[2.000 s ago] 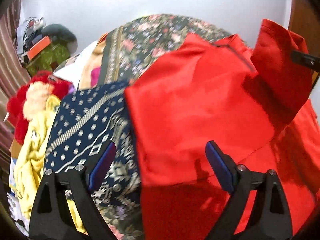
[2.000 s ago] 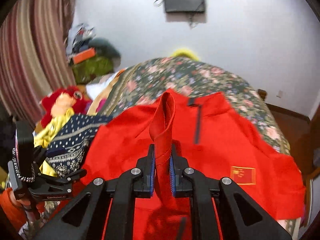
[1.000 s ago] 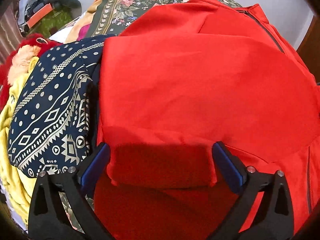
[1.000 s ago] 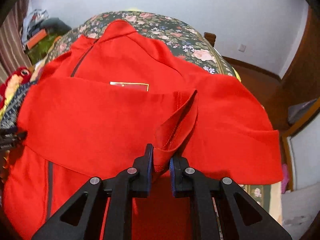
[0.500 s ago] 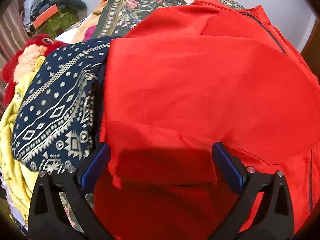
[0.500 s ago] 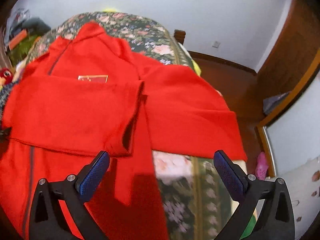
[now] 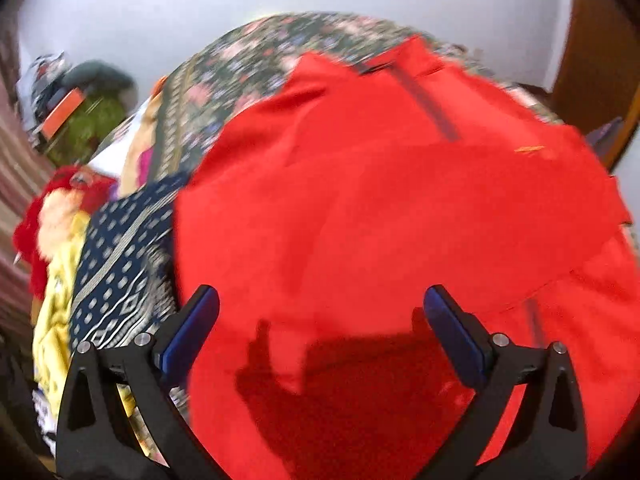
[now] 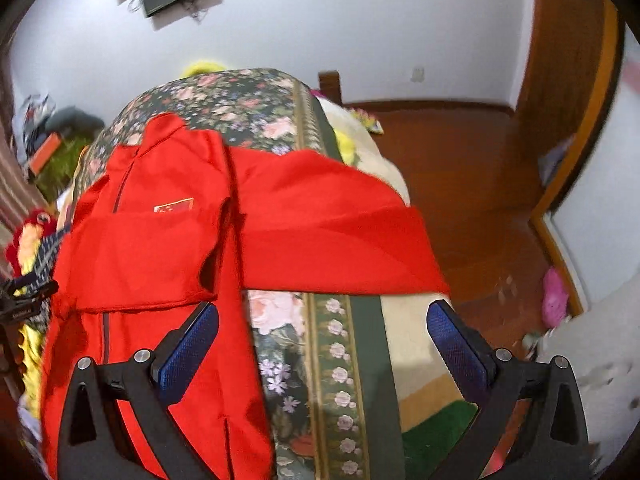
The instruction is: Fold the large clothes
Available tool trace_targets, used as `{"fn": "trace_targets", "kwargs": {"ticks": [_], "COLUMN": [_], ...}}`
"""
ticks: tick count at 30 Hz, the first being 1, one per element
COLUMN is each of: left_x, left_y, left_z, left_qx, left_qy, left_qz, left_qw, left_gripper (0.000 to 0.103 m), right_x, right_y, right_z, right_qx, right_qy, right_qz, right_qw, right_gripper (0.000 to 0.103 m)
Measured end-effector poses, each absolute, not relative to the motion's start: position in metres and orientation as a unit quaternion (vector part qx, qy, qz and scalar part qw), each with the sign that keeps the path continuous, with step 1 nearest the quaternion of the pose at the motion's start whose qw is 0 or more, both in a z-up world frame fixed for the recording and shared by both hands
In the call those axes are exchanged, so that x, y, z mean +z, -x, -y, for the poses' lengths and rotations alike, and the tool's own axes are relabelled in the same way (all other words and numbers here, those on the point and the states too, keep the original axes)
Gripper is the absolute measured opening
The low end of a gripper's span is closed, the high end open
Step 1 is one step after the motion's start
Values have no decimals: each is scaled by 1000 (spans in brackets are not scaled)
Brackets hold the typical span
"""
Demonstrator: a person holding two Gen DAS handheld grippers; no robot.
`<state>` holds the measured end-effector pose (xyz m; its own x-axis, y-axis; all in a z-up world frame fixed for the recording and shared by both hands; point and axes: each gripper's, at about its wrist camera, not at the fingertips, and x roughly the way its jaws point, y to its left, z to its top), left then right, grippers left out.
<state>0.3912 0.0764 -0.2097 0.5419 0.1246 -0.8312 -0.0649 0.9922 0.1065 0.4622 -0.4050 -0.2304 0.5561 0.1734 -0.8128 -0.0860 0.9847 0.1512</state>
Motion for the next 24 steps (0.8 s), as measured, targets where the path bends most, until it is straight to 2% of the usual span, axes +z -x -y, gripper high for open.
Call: {"fn": "trace_targets", "kwargs": {"ticks": [4,9,13,16,21,24], "left_x": [-211,-243,-256,-256,-259,-259], "left_y": [-408,-432,-441,-447,-455,-455], "left_z": [-45,-17,-2,1,5,3], "left_qx": [22,1,6,1,7,10], "left_qy": [-21,-4,-27,-26,-32,-31], "left_qz": [-471,-494,-487,-478,-460,-457], "left_qw": [882,869,873,878,887,889], "left_gripper": [103,103,103,103,103,103], "right_x": [-261,-300,-327,-334,-335,-326], "right_y": [-479,-504,-525,-536,-557,-559], "right_z": [427,456,472,476,473,473], "right_qx": [89,87,78,70,38,15], "right_qy": [-125,-241,-296,-303,-266,-247], "right_qz": [-493,-506,-514,-505,-495,-474], "right_qw": [857,824,801,805,827,845], "right_gripper": [103,103,95,93,76,46]}}
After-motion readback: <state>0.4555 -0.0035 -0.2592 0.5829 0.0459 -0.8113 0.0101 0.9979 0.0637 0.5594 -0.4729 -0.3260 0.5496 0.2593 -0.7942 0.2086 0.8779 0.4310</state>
